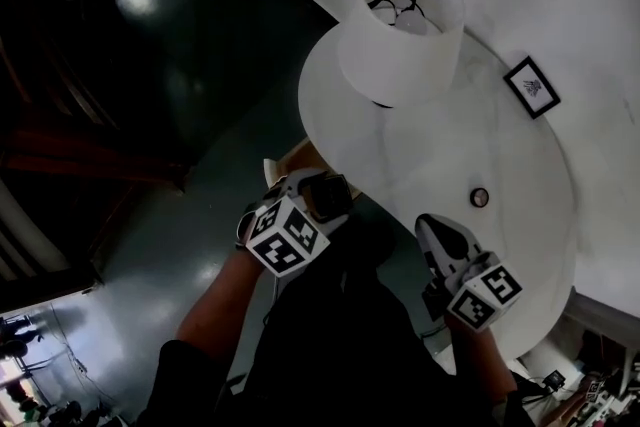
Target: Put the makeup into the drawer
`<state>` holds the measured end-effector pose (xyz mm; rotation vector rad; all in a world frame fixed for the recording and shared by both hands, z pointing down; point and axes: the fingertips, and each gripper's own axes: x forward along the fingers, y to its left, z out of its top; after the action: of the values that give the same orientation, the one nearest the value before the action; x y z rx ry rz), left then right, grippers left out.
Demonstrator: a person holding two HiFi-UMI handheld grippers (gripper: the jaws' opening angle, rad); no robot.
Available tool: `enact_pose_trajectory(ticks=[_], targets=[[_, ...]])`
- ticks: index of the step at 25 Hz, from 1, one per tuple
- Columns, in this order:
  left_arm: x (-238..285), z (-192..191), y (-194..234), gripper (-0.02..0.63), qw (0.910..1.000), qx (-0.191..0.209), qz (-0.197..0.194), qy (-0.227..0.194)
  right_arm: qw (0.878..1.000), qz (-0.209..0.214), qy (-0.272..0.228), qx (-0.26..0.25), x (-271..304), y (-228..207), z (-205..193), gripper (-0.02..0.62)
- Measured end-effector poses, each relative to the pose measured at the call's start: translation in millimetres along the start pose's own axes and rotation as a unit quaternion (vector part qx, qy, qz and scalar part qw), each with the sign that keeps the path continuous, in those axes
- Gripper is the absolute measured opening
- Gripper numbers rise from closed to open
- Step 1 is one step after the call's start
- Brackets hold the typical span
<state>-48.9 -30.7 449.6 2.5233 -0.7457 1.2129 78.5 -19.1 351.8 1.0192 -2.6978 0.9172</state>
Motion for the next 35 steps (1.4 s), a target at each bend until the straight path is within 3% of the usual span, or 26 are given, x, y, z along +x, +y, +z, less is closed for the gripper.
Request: enact_pose_trajectory(ticks=[8,21,27,35], targets=[[28,-57,19,0.344,0.9982,-0.054,0.012,0.022,1.000,0.002,0.029,0.008,29,-6,-18,0.017],[96,-121,50,0.344,0.9930,-0.102,0.015,0.058,0.998,-0.019,0.061,0.026,44,-22,-42,0.017],[117,-138,60,0.344,0.9924,-0.098,0.013,0.073,0.997,-0.024,0.072,0.034,51,-25,-51,0.017],[138,-155,63,0.344,0.9937,-0.059,0.000,0.095,0.996,-0.035,0.076,0.038,52,-31,-54,0.017]])
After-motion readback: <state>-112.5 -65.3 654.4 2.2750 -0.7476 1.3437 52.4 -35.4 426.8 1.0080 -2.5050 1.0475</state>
